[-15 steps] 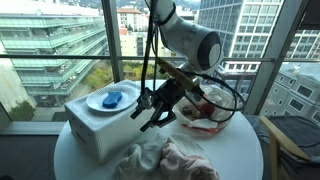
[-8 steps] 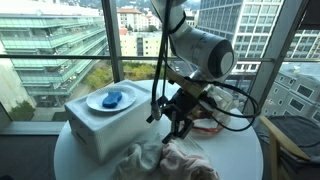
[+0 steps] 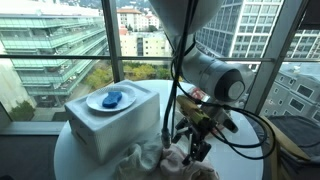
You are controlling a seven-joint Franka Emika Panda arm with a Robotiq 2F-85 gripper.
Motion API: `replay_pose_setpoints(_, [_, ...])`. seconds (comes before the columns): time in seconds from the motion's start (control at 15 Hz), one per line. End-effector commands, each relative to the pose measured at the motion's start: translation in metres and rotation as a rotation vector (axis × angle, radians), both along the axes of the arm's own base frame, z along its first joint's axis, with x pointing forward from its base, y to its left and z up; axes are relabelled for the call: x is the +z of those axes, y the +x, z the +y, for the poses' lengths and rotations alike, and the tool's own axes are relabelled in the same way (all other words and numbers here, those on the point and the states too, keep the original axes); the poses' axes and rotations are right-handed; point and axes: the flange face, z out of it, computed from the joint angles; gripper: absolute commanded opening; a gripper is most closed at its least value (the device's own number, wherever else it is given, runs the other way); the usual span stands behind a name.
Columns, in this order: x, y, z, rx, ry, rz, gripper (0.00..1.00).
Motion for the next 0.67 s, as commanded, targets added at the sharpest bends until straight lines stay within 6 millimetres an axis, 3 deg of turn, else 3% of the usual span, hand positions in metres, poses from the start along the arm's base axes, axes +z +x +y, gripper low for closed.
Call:
replay_pose_setpoints(0.0, [0.009,-0.016,-0.019,-0.183,-0.066,-0.042,1.0])
replay_pose_setpoints(0.33, [0.034,-0.042,-0.038,-0.326,-0.143,-0.097,1.0])
replay_pose_setpoints(0.6, [0.05,-0.048,-0.048,-0.394,-0.23,-0.148,1.0])
